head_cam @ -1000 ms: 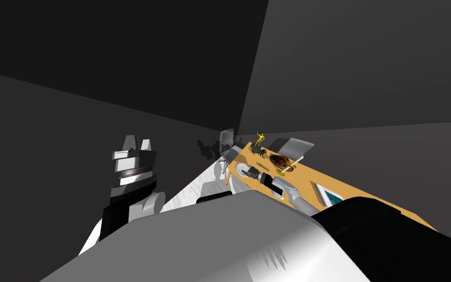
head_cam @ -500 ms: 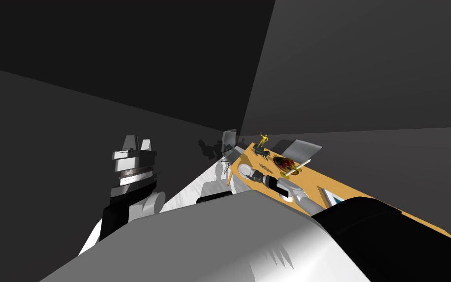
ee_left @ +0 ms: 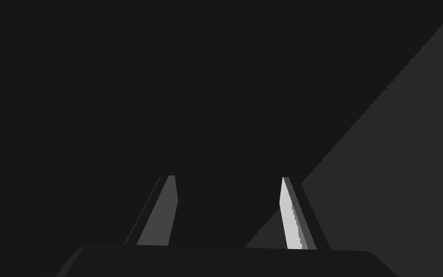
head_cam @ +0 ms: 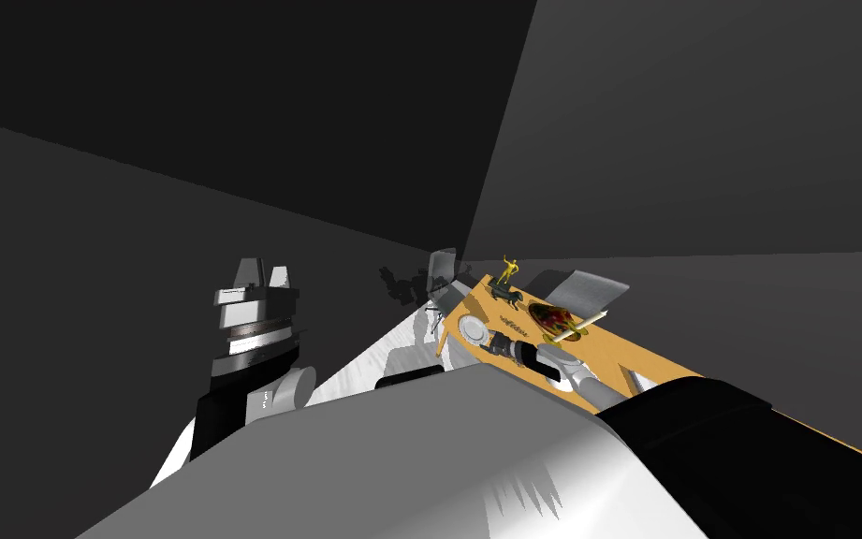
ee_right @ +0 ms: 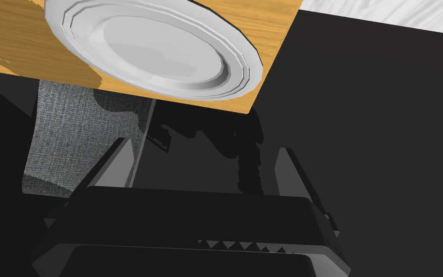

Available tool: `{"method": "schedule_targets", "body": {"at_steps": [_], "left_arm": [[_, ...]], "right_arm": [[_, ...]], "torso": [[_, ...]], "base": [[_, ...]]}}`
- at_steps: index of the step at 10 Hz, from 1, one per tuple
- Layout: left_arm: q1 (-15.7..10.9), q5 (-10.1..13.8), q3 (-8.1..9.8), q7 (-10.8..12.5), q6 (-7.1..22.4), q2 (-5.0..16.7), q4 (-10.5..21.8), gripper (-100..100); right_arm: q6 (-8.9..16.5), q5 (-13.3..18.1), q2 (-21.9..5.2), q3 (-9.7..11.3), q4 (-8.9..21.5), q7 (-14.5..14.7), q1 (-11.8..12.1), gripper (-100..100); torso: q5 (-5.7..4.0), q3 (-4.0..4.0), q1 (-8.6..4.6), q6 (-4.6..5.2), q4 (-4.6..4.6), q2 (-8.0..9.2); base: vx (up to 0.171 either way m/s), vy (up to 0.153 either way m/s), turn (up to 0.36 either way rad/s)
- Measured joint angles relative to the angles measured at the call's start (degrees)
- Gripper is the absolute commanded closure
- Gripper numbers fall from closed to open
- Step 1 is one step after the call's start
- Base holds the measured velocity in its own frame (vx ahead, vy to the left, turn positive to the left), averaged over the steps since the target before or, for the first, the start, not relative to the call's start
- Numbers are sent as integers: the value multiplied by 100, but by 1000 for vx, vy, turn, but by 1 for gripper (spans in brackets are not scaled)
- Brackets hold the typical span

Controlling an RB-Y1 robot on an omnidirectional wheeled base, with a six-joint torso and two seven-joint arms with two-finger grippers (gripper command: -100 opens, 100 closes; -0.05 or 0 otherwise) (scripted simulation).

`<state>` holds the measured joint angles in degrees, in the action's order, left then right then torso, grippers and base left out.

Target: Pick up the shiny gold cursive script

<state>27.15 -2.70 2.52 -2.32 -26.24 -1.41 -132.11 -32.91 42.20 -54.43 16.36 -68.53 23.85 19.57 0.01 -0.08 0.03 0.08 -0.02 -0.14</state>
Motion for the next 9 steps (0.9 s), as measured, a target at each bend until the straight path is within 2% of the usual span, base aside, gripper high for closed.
{"method": "schedule_targets", "body": {"at_steps": [2,4,9], "left_arm": [[0,0,0,0,0,0,0,0],[0,0,0,0,0,0,0,0],[0,0,0,0,0,0,0,0]], "right_arm": [[84,91,-195,130,89,15,75,-100],[74,117,-175,171,188,44,16,-100],[84,121,-178,177,179,36,17,-100]], "torso": [[0,-1,0,-1,0,-2],[-2,2,-5,0,1,4],[-2,4,-5,1,2,8]], "base": [[29,1,6],[5,4,14],[0,0,1]]}}
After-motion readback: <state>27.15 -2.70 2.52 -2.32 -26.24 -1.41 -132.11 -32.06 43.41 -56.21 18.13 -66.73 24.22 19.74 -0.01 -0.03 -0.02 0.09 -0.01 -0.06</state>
